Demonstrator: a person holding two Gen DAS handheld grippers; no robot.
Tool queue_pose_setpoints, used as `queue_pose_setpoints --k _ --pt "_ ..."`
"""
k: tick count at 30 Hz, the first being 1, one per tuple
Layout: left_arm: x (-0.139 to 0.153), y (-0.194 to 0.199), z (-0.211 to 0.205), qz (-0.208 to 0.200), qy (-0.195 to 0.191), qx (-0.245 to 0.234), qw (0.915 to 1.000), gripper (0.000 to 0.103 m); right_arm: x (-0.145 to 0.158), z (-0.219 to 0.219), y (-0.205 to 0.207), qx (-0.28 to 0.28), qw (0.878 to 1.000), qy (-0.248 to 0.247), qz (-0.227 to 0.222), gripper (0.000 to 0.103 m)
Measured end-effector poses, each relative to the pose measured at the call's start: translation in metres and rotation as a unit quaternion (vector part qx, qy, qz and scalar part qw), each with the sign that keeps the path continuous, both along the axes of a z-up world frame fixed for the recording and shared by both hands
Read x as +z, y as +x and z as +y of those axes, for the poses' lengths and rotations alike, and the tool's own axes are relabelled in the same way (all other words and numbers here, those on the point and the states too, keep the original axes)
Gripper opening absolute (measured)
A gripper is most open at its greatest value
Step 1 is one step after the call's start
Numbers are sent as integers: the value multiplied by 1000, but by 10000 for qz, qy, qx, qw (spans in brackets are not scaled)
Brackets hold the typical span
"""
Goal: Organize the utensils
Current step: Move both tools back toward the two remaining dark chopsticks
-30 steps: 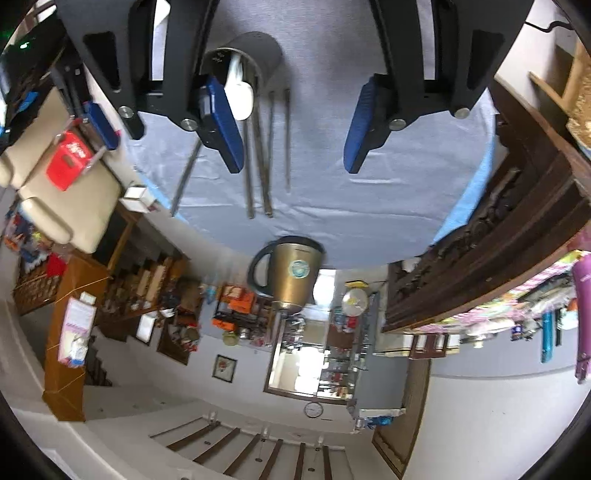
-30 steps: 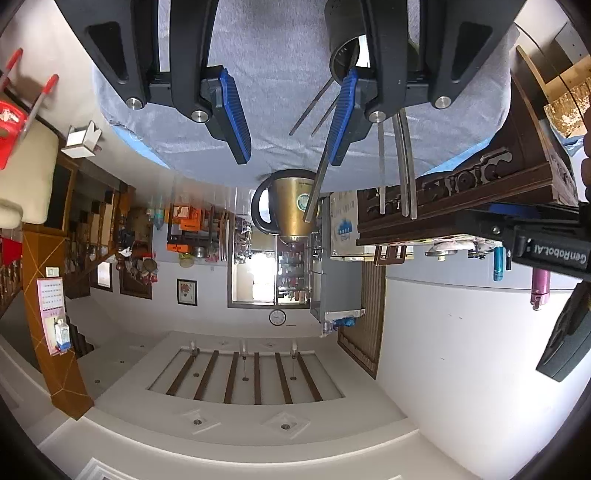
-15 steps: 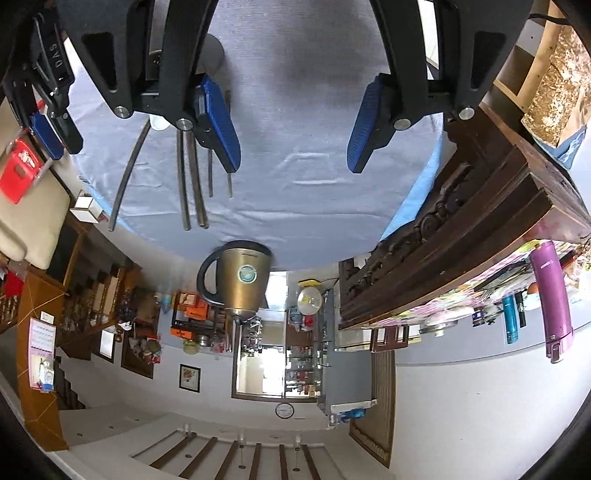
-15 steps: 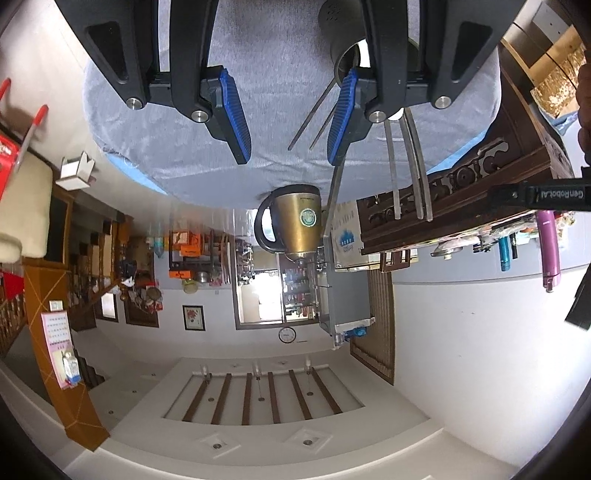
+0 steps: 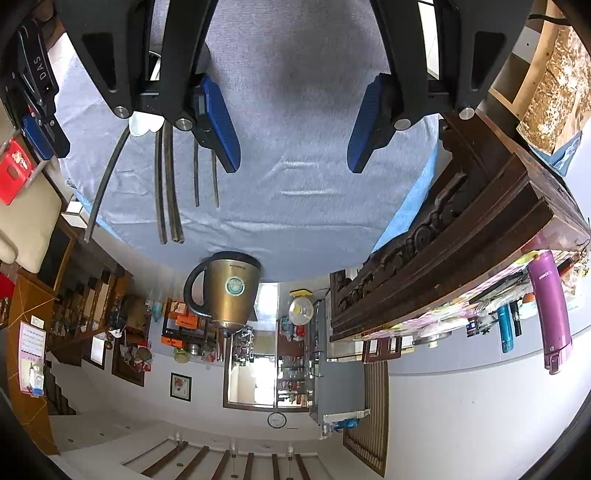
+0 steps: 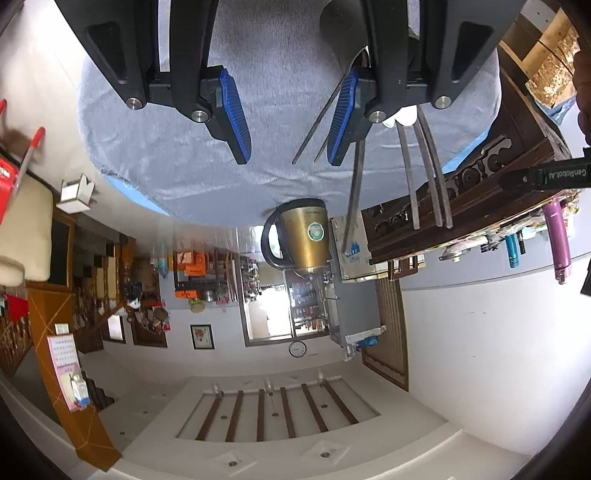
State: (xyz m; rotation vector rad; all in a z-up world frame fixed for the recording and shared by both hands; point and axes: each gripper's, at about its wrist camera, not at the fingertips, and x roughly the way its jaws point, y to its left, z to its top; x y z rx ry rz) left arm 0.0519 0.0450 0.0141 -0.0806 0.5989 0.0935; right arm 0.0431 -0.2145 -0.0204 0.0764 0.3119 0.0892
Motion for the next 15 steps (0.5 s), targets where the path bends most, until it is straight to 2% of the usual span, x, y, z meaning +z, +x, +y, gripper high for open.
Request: queue_pose_setpoints --k 4,7,15 --pt "-3 3 2 74 3 49 10000 61 -3 -4 5 -40 9999 85 119 46" --pt "-8 7 5 169 -14 111 9998 66 -6 -6 8 -84 9996 123 227 46" --pt "-27 21 14 488 -88 213 9985 66 -19 -23 24 -277 9961 483 685 46"
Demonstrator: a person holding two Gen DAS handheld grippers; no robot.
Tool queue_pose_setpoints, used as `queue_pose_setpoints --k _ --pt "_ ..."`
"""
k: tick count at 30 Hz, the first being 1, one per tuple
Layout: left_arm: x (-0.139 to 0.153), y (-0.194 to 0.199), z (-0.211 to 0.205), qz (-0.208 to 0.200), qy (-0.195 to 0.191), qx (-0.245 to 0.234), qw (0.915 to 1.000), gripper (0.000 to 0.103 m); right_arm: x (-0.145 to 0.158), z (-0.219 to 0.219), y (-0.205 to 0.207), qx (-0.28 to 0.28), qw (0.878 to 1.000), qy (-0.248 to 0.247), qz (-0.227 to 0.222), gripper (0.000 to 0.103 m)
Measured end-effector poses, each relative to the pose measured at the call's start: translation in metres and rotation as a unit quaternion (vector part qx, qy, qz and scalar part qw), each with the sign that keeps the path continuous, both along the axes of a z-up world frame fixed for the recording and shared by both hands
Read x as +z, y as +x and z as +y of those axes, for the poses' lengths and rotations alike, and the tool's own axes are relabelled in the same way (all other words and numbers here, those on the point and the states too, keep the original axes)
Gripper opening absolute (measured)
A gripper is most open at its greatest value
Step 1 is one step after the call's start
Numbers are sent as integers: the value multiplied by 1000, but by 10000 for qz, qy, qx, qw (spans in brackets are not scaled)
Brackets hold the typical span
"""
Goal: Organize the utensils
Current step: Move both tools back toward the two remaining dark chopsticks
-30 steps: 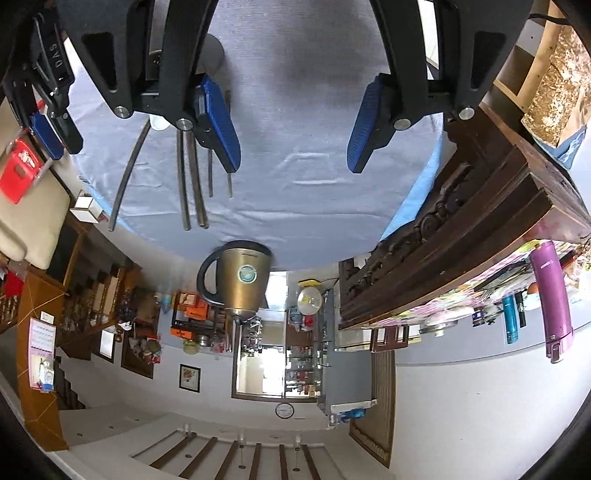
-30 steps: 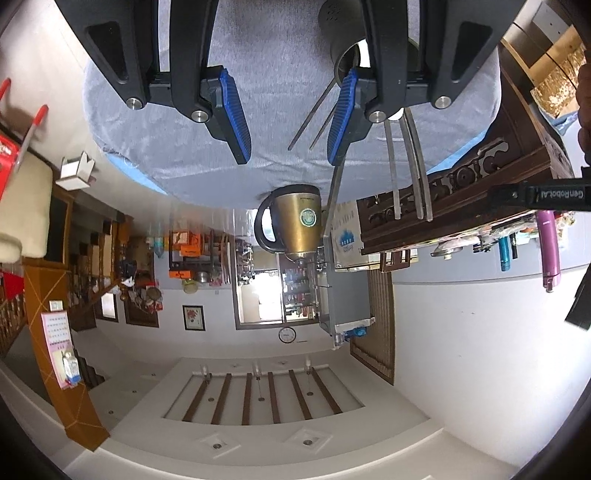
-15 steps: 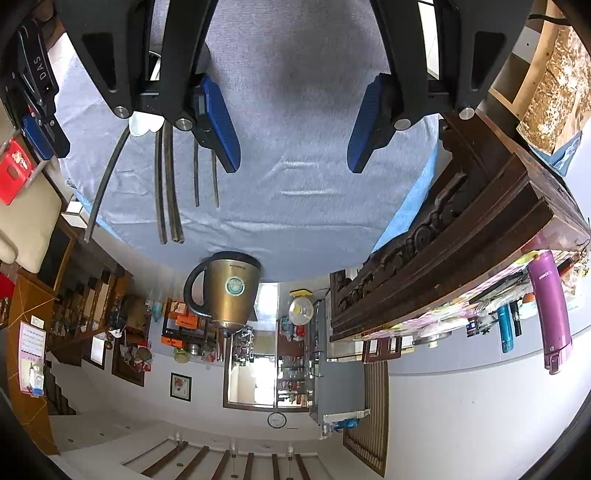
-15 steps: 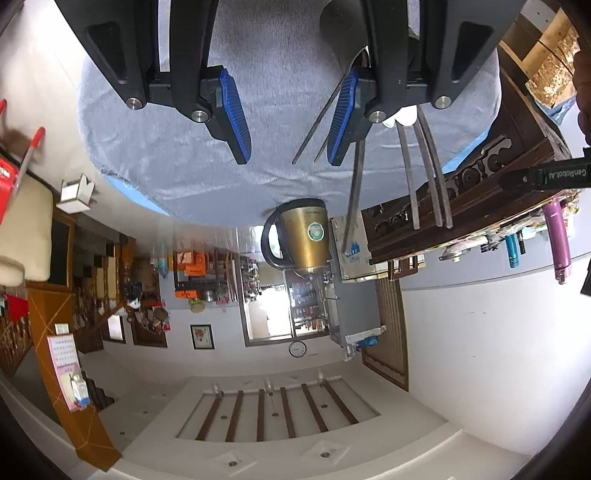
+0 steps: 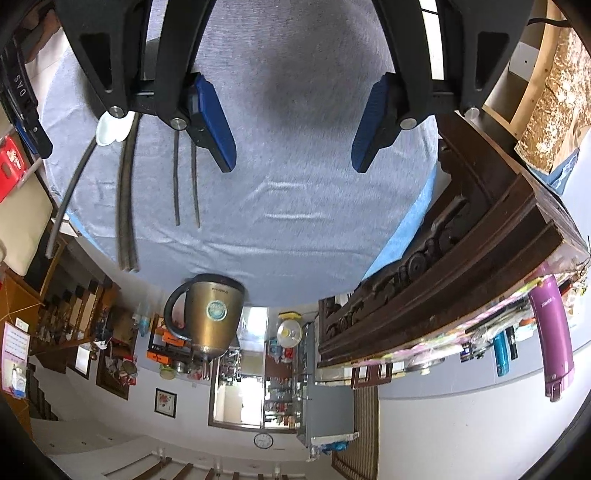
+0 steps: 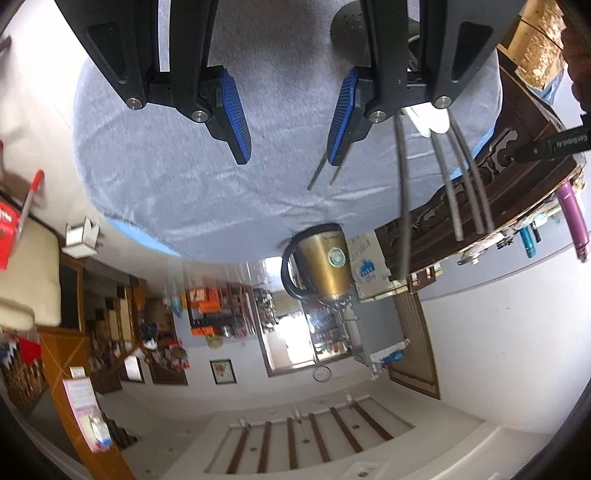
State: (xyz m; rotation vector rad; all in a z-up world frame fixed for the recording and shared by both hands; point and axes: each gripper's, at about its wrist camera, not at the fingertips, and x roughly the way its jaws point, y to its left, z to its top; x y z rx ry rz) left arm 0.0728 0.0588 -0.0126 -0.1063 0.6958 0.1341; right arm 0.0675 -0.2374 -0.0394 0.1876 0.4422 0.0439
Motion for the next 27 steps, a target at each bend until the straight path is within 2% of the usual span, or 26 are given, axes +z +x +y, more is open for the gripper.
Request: queue_pose_setpoints --k 9,20,24,27 --pt "-32 26 8 456 -36 13 9990 66 -27 -20 25 -124 9971 458 599 46" --pt "-75 73 12 985 113 -39 9951 66 -52 -53 85 -168 9854 881 1448 46" --pt "-88 80 13 1113 184 -32 9936 66 -57 -57 100 -187 9822 1039 1556 46" --pt "-95 82 16 1198 182 -43 9926 66 -58 -51 112 -52 9819 962 1630 46"
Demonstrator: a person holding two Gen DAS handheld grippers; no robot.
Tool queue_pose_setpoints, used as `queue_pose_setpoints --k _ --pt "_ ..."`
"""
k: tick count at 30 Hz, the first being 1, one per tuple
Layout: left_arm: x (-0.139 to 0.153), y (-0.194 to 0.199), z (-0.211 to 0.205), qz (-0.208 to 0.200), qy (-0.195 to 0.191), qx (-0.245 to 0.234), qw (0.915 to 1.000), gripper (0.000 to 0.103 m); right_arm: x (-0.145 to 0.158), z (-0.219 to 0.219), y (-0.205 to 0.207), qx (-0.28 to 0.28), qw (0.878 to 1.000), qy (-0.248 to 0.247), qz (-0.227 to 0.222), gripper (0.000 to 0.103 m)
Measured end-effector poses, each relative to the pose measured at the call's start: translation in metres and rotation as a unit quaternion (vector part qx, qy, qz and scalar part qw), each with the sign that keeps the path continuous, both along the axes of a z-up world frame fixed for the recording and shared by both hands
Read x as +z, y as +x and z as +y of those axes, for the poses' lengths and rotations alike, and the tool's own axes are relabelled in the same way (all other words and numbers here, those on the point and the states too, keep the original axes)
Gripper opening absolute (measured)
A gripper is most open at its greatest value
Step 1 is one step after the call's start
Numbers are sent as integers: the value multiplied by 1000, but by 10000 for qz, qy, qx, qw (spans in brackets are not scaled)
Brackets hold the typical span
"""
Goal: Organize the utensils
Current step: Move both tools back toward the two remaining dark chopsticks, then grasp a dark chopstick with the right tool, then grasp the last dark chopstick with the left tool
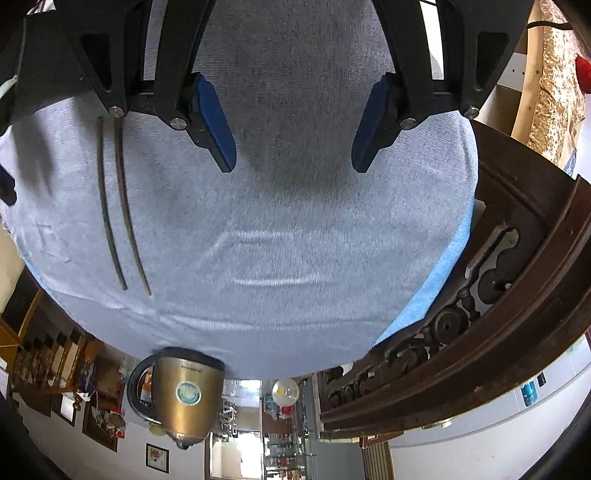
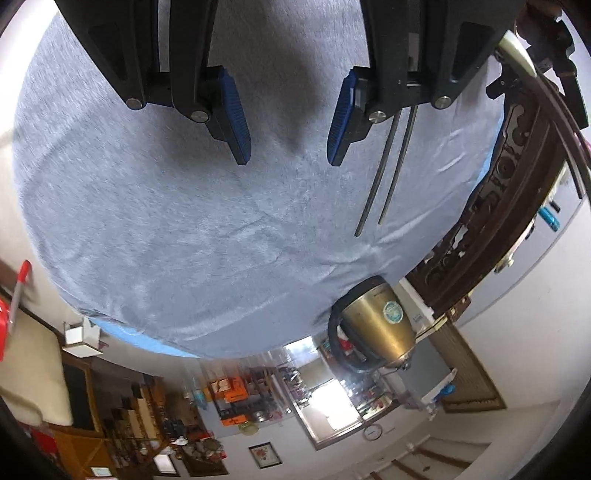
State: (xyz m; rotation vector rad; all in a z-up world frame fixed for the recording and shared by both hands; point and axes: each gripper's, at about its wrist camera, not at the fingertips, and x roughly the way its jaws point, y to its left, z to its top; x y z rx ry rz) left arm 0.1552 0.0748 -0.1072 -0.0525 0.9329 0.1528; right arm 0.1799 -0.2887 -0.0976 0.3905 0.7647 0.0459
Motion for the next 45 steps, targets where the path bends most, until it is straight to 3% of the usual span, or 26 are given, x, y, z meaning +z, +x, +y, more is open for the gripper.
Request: queue_pose_setpoints --k 9,17,20,23,29,34,39,45 --pt "-5 11 12 16 43 40 10000 66 5 37 70 954 9942 -226 441 46" --pt "-4 28 14 -4 173 -85 9998 66 -2 76 145 1353 9838 -462 1084 46" --pt "0 36 13 -59 274 -177 9995 66 -6 90 171 1394 9795 -484 1371 38" --pt "6 42 13 -124 348 -249 9990 66 -14 101 197 1317 9753 -423 1721 37" --pt "16 56 13 -179 332 -373 9986 66 -33 121 232 1049 9648 -801 2274 31" --pt "20 71 6 -189 256 -534 9981 66 -35 135 235 1033 9607 -1356 2190 9" --pt "21 95 -6 -117 -20 -711 9974 66 -36 123 228 1159 9605 -1426 2089 7" --pt "18 134 -38 -5 -375 -1164 9925 65 -33 80 218 976 9645 -1507 1937 7"
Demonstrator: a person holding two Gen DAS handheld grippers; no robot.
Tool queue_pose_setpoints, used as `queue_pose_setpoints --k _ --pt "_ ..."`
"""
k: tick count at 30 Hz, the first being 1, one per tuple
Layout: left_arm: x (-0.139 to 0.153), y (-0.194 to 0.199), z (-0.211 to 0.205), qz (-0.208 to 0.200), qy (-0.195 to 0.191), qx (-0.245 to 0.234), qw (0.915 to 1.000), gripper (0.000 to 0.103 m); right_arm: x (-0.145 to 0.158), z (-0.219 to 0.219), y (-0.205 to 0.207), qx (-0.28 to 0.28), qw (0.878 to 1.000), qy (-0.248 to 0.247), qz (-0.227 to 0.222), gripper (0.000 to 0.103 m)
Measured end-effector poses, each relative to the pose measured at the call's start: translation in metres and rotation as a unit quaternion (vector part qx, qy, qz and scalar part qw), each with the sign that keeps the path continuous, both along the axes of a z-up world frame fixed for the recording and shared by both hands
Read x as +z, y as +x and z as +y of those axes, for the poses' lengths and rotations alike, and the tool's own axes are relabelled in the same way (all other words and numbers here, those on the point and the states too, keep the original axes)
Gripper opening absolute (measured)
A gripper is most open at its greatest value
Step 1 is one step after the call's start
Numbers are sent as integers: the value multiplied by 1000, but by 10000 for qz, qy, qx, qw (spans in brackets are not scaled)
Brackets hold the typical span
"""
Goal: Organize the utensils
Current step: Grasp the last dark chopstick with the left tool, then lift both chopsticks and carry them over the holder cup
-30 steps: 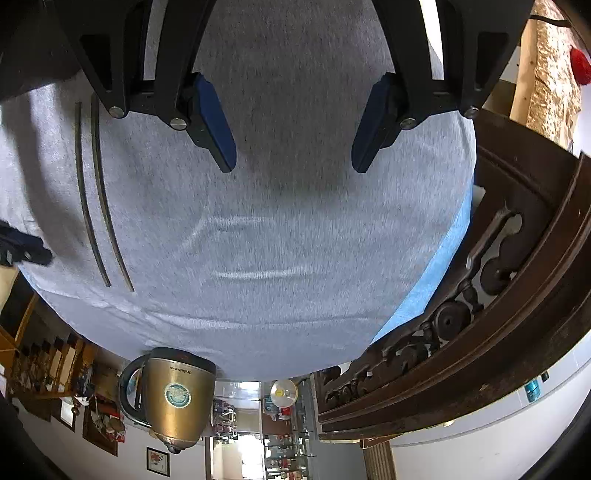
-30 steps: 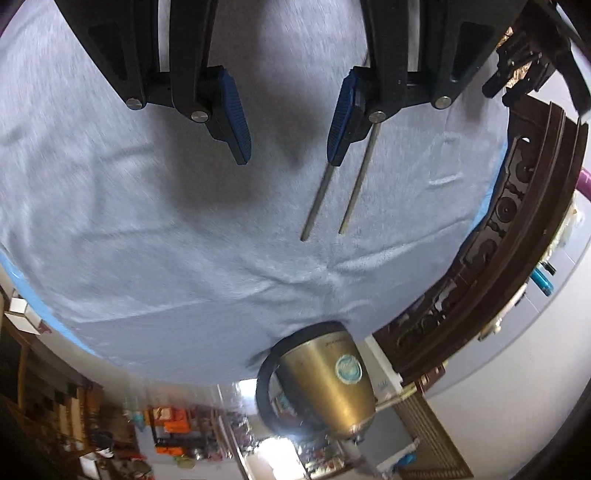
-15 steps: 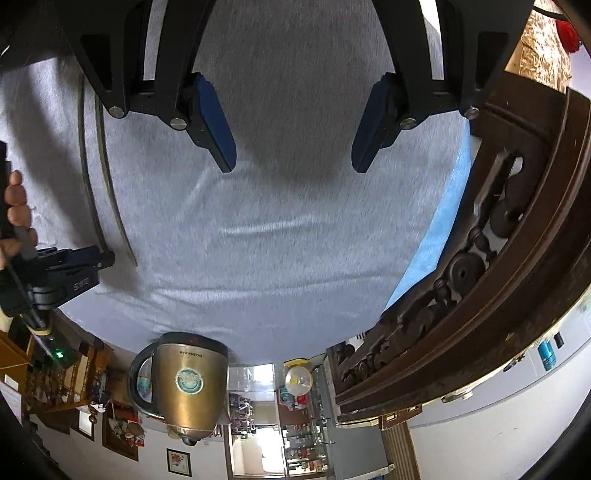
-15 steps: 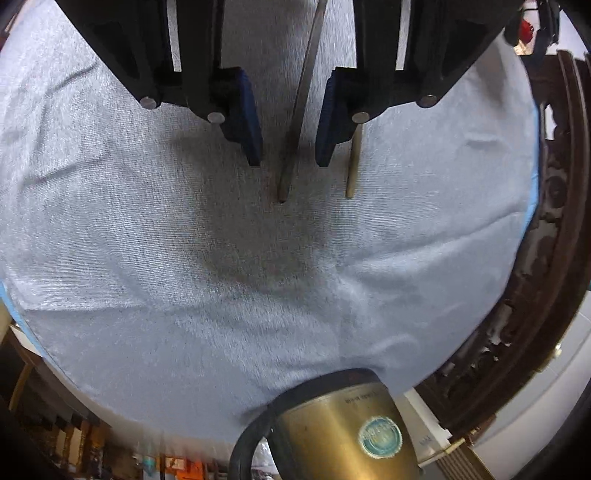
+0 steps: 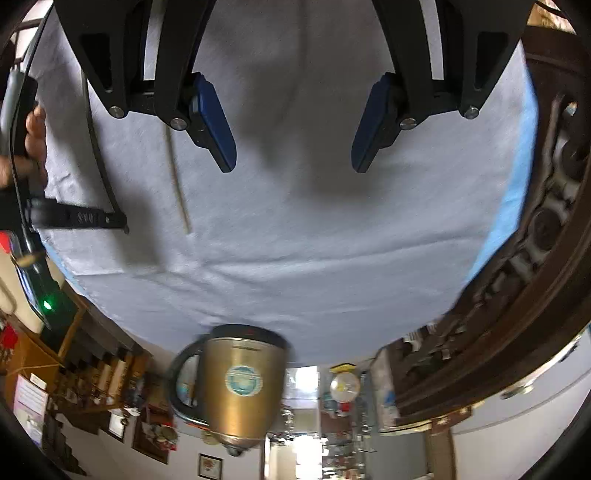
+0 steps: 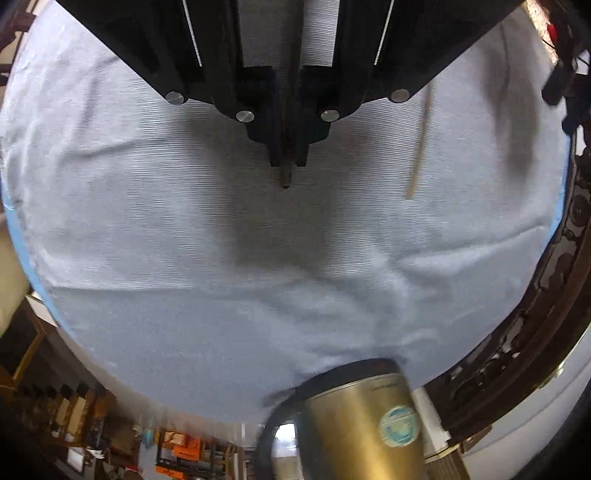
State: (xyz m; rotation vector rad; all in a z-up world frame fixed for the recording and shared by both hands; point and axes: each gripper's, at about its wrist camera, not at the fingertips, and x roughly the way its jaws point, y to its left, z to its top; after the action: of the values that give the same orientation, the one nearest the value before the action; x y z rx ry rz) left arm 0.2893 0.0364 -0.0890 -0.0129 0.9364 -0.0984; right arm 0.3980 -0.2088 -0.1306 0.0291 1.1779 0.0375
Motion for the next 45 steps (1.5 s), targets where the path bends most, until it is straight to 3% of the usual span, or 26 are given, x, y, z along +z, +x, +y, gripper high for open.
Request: queue_pose_setpoints --k 7,13,15,23,27,28,31,32,33,37,45 --pt "-15 54 -58 518 -486 -735 9948 65 -4 -33 -4 61 9995 273 115 7" --pt "-33 84 -85 1127 -460 -948 9880 64 -5 -44 -3 181 9985 496 161 7" --pt "-42 91 -89 1403 -394 -986 9844 44 -5 -50 -7 205 9981 558 174 7" --pt "-41 101 -110 1462 8 -1298 9807 42 -2 -48 -8 265 9978 499 358 9" --pt "-40 105 -114 1437 -8 -1278 9813 41 -3 -40 -3 306 9983 310 395 9" --pt "-40 106 -115 1417 28 -1276 9817 39 -4 -38 -2 332 9984 244 395 9" --pt "-39 105 -118 1328 244 -1306 9822 20 -3 -34 -2 418 9982 118 405 9" --pt "-39 106 -117 1352 189 -1312 9819 10 -3 -33 -1 423 9982 113 414 8" --pt "-39 106 -115 1398 114 -1308 9814 7 -3 -33 -1 423 9982 112 419 7" --pt "-37 103 -104 1489 -57 -1174 9818 5 -3 -31 -1 404 9981 296 370 7" --pt "0 69 -59 821 -379 -691 9935 5 35 -47 -40 366 9961 632 -495 7"
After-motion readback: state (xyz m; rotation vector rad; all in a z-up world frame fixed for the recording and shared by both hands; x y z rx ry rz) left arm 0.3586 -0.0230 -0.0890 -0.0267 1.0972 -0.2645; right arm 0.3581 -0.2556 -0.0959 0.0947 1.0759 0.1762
